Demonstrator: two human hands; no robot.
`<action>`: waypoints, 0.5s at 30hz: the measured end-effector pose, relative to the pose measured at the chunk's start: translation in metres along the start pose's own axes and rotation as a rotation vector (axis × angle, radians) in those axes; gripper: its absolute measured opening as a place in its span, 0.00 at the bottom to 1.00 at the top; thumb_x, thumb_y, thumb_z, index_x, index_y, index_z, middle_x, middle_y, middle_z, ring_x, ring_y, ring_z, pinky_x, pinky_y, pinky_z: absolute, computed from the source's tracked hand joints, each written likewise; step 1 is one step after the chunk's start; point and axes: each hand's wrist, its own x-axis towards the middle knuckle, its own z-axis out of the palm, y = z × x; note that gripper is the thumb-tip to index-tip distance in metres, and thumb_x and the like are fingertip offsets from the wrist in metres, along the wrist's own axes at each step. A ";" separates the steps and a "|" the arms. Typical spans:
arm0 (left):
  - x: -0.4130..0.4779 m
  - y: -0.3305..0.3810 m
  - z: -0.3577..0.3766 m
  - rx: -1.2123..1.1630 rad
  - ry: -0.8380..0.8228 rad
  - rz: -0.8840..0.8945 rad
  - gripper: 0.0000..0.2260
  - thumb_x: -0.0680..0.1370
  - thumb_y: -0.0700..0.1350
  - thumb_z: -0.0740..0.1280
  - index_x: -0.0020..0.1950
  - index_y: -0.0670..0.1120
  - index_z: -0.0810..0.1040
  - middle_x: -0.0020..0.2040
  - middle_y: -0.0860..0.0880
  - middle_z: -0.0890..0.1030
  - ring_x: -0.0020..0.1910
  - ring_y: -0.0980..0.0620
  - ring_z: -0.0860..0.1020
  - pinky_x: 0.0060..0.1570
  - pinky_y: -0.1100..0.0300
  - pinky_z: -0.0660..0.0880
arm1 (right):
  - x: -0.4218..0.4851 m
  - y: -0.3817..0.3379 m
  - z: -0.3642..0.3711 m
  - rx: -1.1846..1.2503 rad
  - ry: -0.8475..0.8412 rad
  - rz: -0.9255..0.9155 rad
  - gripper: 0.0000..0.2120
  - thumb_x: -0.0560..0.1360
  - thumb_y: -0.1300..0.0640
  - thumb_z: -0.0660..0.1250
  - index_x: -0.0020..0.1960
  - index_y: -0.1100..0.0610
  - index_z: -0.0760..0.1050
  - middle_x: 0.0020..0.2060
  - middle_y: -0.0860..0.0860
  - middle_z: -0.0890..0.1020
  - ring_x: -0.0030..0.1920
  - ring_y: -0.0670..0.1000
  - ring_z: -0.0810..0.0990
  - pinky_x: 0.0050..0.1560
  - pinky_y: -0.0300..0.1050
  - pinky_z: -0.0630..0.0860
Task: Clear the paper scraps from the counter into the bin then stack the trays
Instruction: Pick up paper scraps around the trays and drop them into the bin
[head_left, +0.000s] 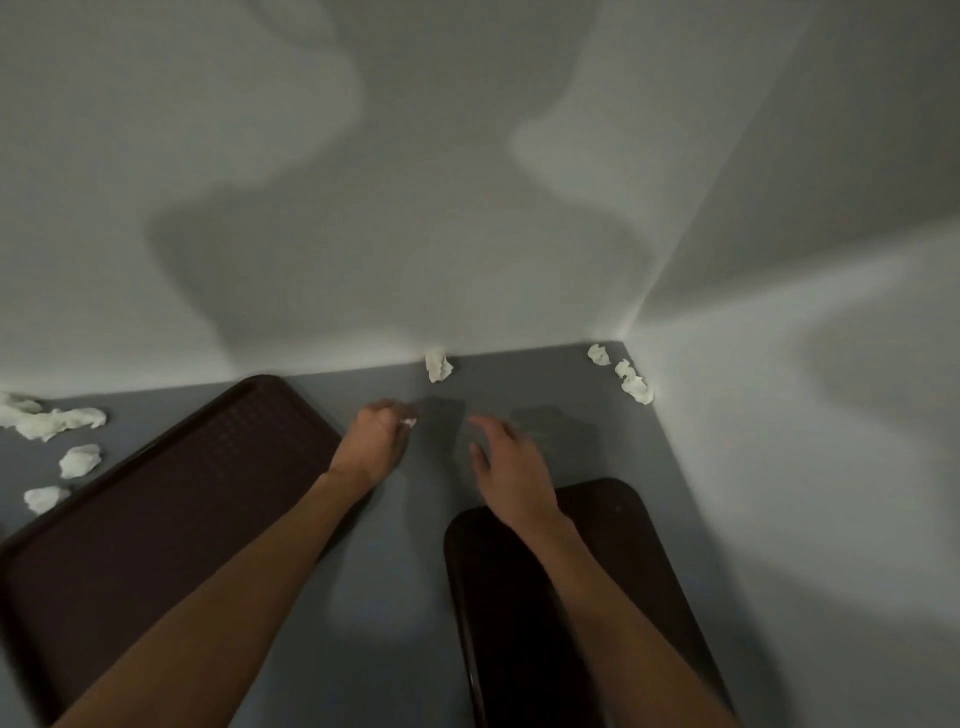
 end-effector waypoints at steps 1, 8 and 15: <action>-0.010 0.004 -0.006 -0.024 0.039 -0.007 0.07 0.79 0.40 0.69 0.55 0.46 0.84 0.51 0.45 0.84 0.51 0.43 0.81 0.53 0.54 0.78 | 0.020 -0.007 0.005 -0.017 -0.015 -0.017 0.19 0.84 0.55 0.64 0.74 0.52 0.71 0.65 0.56 0.80 0.62 0.61 0.81 0.60 0.57 0.80; -0.064 0.002 -0.030 -0.064 0.150 -0.054 0.09 0.79 0.42 0.71 0.58 0.50 0.83 0.54 0.49 0.85 0.51 0.46 0.82 0.55 0.52 0.79 | 0.148 -0.029 0.045 -0.257 -0.176 -0.155 0.27 0.81 0.66 0.63 0.79 0.57 0.67 0.78 0.59 0.68 0.75 0.64 0.70 0.72 0.59 0.72; -0.088 -0.010 -0.048 -0.119 0.225 -0.051 0.09 0.80 0.42 0.72 0.59 0.49 0.85 0.53 0.50 0.84 0.50 0.51 0.82 0.55 0.50 0.81 | 0.146 -0.018 0.074 -0.317 -0.218 -0.084 0.12 0.81 0.70 0.58 0.59 0.69 0.78 0.61 0.67 0.79 0.62 0.65 0.78 0.64 0.55 0.72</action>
